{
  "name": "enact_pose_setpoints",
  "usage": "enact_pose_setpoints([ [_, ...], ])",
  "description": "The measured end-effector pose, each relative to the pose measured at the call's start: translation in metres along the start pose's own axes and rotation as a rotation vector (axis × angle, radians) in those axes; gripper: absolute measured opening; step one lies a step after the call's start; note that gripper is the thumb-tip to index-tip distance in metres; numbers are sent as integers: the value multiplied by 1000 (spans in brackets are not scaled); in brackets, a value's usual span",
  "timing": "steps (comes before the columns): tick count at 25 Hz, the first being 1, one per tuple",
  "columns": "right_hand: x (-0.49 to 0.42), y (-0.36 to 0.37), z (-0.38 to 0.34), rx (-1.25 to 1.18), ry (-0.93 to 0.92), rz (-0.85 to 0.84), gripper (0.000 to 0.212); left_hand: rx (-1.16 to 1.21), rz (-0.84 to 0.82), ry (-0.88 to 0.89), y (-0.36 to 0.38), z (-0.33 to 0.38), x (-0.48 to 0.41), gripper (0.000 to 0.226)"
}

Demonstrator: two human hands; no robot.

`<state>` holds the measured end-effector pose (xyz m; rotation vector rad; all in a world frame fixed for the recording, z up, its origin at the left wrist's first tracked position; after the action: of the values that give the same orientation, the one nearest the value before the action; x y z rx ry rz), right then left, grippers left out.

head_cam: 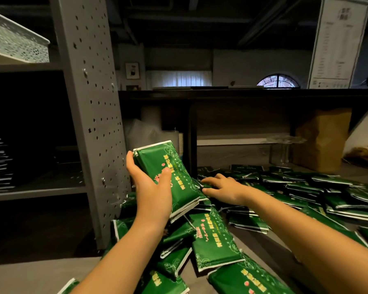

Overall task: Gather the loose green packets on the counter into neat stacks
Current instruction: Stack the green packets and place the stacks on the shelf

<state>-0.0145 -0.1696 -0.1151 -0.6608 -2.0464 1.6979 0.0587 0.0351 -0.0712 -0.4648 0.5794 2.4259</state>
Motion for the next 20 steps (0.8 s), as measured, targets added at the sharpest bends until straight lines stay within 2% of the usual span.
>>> enact_pose_setpoints([
  [9, 59, -10, 22, -98, -90, 119, 34, 7, -41, -44, 8, -2, 8, 74],
  [12, 65, -8, 32, -7, -13, 54, 67, 17, -67, -90, 11, -4, 10, 73],
  [14, 70, -14, 34, 98, 44, 71, 78, 34, -79, -112, 11, -6, 10, 76],
  [15, 72, -19, 34, 142, 57, 101, 73, 41, -86, -130, 12, -7, 10, 78],
  [17, 78, -32, 34, 62, 30, 160, 44, 33, -104, -172, 13, -9, 10, 69],
  [18, 81, -38, 34, -74, 14, 206, 30, 29, -116, -190, 13, -10, 11, 57],
  [20, 89, -50, 32, -420, -10, 329, 16, 37, -127, -224, 14, -12, 11, 36],
])
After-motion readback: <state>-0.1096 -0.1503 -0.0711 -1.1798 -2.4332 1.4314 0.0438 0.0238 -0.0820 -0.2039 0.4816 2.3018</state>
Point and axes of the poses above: each hand's wrist, its own x-axis away from the middle knuckle, its own y-axis out of the palm, z = x × y, the point moved 5 cm from there along -x, towards the middle knuckle, and after that the axes turned 8 degrees about x, right-handed, at the moved point
